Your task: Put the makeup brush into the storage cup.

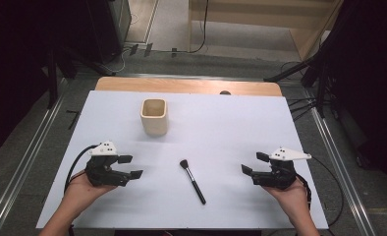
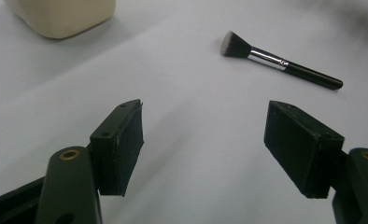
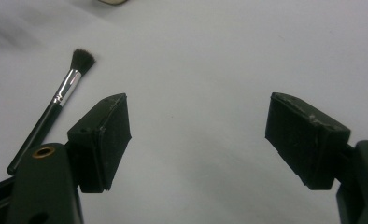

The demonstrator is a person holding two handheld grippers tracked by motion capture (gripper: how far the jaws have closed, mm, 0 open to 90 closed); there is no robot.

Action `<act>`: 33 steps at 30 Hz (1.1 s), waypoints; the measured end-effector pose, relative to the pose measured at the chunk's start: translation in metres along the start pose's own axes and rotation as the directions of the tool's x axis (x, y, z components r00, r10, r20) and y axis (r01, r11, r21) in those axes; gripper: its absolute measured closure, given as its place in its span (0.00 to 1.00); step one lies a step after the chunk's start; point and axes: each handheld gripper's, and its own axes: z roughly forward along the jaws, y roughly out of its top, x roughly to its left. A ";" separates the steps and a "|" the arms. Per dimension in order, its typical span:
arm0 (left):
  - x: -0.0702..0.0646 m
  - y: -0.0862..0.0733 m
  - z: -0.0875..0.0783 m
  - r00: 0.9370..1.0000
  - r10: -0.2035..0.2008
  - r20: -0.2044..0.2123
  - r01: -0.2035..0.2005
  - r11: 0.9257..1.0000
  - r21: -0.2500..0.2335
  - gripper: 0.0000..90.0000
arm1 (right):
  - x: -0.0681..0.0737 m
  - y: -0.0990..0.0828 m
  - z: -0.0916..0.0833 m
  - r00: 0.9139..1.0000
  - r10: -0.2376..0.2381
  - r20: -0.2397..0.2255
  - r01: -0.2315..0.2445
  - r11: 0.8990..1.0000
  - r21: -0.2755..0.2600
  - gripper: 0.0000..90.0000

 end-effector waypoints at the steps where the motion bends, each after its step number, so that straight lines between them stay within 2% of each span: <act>1: 0.000 0.000 0.000 1.000 0.000 0.001 0.000 1.000 -0.001 0.32 | 0.000 0.000 0.000 1.000 -0.001 0.000 0.001 1.000 0.001 0.26; 15: 0.000 -0.001 -0.001 1.000 0.012 -0.005 -0.013 1.000 -0.012 0.32 | 0.000 -0.001 0.001 1.000 -0.004 -0.008 0.004 1.000 0.003 0.27; 33: -0.001 -0.002 0.001 0.999 0.040 -0.004 -0.040 0.999 0.001 0.32 | 0.004 0.001 0.002 0.999 -0.002 -0.032 0.002 1.000 -0.011 0.27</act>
